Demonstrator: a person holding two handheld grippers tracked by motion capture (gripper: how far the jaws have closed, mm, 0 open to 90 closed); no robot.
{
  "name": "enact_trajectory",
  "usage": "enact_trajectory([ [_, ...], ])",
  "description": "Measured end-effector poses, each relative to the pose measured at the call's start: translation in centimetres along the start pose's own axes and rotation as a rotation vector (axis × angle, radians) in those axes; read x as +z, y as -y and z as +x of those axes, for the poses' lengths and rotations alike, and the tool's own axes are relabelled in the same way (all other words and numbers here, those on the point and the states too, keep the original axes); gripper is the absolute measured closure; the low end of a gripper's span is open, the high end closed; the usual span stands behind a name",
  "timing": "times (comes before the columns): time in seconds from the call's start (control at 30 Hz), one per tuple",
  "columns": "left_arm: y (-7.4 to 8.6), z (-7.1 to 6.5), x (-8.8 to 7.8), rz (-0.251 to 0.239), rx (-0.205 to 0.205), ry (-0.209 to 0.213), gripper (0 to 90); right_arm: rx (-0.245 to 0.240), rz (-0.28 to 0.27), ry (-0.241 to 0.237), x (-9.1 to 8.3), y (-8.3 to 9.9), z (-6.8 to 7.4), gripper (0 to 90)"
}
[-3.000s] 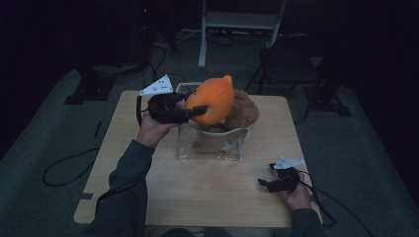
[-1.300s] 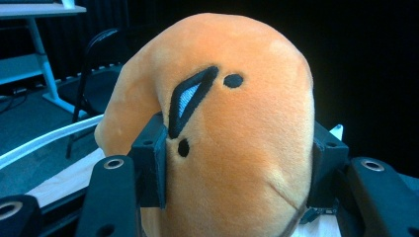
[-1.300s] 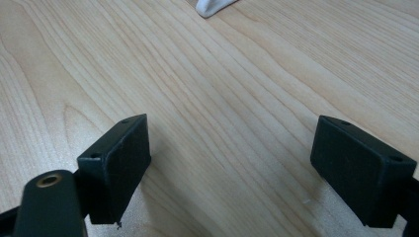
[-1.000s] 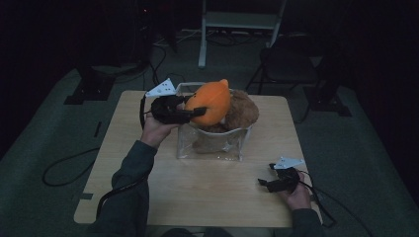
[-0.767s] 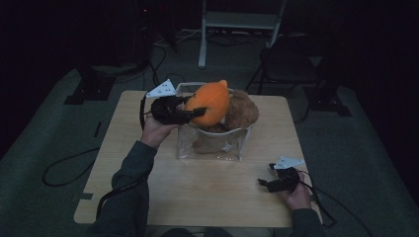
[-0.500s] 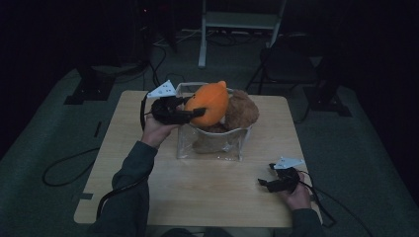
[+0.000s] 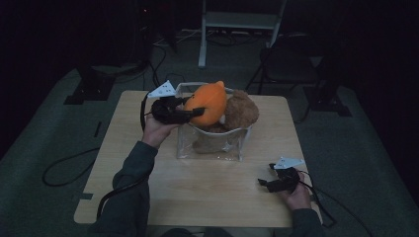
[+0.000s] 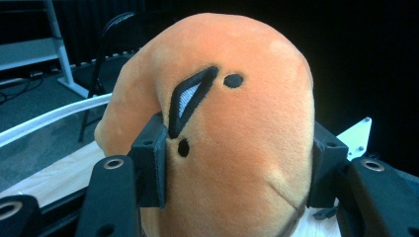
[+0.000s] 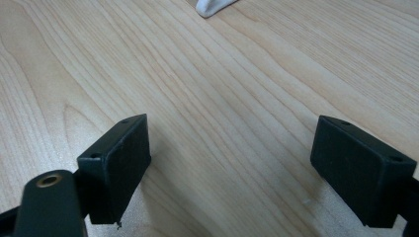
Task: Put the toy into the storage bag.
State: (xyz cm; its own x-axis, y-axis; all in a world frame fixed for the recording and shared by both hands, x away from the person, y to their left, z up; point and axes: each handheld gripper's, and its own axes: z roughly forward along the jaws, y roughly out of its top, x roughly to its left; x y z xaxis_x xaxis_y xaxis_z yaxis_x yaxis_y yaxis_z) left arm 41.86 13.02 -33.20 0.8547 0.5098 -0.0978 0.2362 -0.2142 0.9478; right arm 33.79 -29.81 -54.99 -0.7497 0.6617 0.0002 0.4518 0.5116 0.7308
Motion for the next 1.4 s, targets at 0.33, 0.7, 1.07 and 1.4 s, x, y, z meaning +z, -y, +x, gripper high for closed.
enact_trajectory([
  [0.33,0.3,0.2,0.4,0.009,-0.009,-0.004,41.8,0.0,0.0,0.0,0.0,0.0,0.0,14.7],
  [0.7,0.7,0.6,0.7,0.022,-0.016,-0.015,41.8,0.0,0.0,0.0,0.0,0.0,0.0,14.7],
  [1.07,1.2,0.8,1.0,0.04,-0.021,-0.026,41.8,-0.002,0.001,0.0,0.0,0.0,0.0,14.7],
  [1.4,1.5,1.0,0.9,0.055,-0.023,-0.029,41.6,-0.002,0.001,0.001,0.0,0.0,0.0,14.7],
])
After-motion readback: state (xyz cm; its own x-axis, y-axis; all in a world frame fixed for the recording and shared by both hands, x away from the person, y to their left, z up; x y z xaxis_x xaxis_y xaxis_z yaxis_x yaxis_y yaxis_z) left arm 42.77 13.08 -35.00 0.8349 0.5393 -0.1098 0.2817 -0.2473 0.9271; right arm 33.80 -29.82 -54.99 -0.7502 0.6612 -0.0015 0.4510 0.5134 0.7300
